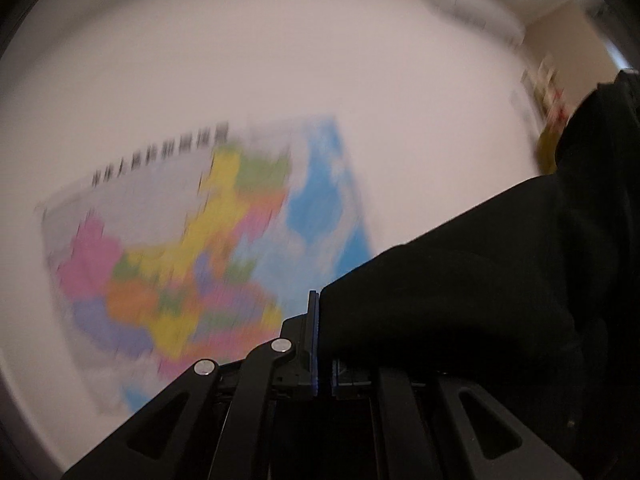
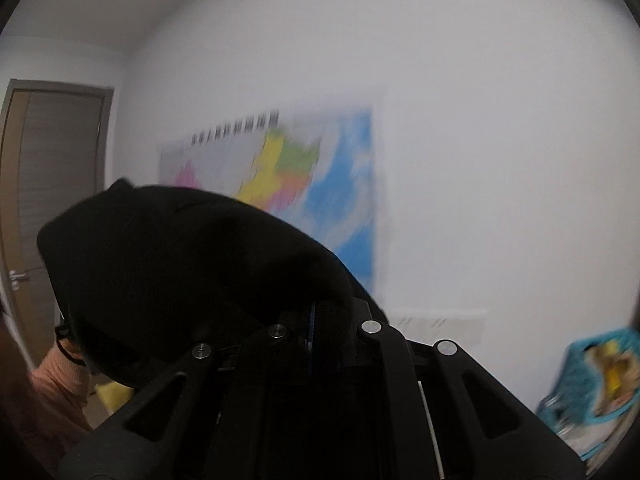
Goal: Fold large clothes
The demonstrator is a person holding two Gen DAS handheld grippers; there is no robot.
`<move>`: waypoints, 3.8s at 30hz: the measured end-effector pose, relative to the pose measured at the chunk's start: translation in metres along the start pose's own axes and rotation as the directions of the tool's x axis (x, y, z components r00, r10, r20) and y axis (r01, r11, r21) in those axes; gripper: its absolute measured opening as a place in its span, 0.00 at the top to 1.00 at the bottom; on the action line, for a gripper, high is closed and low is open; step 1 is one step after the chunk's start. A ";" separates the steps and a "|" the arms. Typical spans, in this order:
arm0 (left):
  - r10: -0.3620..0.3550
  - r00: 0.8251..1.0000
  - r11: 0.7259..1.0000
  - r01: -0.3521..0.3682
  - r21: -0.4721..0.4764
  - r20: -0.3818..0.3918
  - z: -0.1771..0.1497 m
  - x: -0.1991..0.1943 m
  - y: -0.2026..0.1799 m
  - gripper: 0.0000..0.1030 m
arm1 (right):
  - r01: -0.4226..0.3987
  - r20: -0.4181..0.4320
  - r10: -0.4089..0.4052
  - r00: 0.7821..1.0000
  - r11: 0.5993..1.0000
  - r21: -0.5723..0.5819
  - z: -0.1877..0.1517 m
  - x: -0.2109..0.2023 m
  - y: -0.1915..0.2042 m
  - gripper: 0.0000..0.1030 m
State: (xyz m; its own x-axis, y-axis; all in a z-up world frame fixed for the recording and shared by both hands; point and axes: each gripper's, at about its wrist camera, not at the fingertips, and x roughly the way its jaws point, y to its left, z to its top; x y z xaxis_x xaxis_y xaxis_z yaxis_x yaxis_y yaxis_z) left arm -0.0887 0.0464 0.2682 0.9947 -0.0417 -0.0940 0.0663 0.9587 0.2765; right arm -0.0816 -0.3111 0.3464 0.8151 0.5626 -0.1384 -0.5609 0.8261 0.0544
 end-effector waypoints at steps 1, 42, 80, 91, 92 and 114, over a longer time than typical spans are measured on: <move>0.009 0.999 1.000 -0.010 -0.007 -0.048 -0.012 0.012 0.002 0.97 | -0.019 -0.038 0.020 0.999 0.999 0.028 -0.010 0.024 -0.006 0.93; -0.247 0.644 0.969 0.185 -0.166 -0.724 -0.287 0.322 -0.045 0.93 | 0.202 -0.714 -0.079 0.695 0.975 0.088 -0.240 0.230 -0.090 0.94; -0.357 0.662 0.928 0.173 -0.330 -0.659 -0.250 0.394 -0.031 0.87 | -0.031 -0.534 0.167 0.829 0.967 0.255 -0.249 0.373 -0.134 0.86; -0.254 0.690 0.967 0.195 -0.163 -0.678 -0.270 0.364 -0.046 0.52 | 0.215 -0.635 0.086 0.767 0.899 0.381 -0.304 0.290 -0.182 0.15; -0.263 0.694 0.964 0.210 -0.160 -0.670 -0.267 0.358 -0.045 0.52 | 0.225 -0.635 0.075 0.769 0.897 0.380 -0.302 0.272 -0.183 0.14; -0.306 0.671 0.949 0.267 -0.165 -0.676 -0.294 0.229 -0.039 0.41 | 0.437 -0.685 -0.223 0.694 0.886 0.155 -0.263 0.075 -0.119 0.98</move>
State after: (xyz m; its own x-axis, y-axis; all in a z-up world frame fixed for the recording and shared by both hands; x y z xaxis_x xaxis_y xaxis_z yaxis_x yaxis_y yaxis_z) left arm 0.1132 0.0817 -0.0451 0.5939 -0.1313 -0.7937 0.3158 0.9455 0.0799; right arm 0.0078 -0.3761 0.0696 0.5914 0.1837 -0.7852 -0.1184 0.9829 0.1408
